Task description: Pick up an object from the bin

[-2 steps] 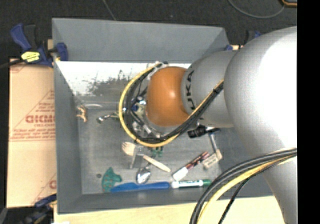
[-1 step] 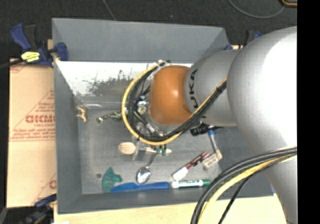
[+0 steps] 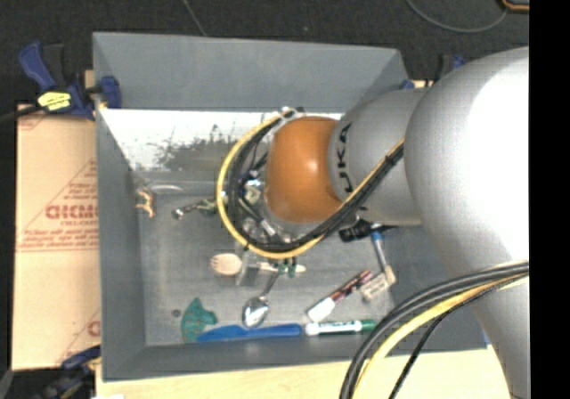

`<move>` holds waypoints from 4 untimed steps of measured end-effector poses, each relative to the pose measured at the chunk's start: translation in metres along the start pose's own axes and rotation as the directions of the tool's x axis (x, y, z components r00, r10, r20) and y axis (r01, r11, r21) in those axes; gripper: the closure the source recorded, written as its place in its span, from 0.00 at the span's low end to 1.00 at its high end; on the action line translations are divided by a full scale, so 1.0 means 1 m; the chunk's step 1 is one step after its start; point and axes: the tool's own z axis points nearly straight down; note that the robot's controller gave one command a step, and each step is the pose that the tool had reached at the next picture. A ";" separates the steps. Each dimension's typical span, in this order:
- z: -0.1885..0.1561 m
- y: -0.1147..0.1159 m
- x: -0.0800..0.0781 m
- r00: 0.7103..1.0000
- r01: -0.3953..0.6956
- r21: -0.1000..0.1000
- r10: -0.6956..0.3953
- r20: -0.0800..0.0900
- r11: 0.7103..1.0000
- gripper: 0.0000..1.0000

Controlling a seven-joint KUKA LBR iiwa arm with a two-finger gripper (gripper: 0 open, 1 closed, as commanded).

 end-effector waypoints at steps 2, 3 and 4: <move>-0.035 0.000 0.000 1.000 -0.001 0.000 0.001 -0.002 1.000 1.00; -0.066 0.000 0.000 1.000 -0.002 0.000 0.002 -0.003 1.000 1.00; -0.083 0.000 -0.002 1.000 -0.003 -0.003 0.003 0.004 1.000 1.00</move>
Offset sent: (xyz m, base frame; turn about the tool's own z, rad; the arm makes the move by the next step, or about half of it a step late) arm -0.0012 -0.0001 0.0165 0.0002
